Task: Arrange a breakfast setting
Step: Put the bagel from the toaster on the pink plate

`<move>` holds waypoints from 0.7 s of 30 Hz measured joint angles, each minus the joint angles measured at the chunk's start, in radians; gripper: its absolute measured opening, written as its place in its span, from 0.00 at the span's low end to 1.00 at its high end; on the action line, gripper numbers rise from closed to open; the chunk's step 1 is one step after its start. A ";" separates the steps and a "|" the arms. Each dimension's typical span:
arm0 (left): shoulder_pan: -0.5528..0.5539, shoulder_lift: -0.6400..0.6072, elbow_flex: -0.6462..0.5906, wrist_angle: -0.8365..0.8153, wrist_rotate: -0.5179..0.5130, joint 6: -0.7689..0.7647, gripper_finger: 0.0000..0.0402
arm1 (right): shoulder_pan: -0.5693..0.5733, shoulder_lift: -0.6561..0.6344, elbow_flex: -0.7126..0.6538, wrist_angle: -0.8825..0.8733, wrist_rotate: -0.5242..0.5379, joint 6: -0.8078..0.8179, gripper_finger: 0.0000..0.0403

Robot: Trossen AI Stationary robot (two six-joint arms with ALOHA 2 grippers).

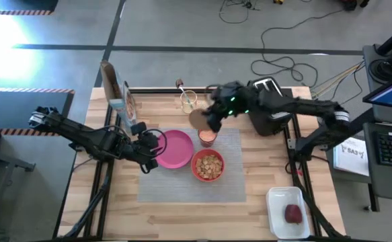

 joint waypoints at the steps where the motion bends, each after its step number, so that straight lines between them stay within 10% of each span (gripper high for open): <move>1: 0.000 0.000 0.000 -0.006 0.010 -0.007 0.39 | 0.012 0.024 0.000 0.014 -0.001 -0.012 0.06; 21: 0.000 0.002 0.000 -0.107 0.088 -0.100 0.39 | 0.116 0.350 0.000 0.350 -0.053 -0.020 0.06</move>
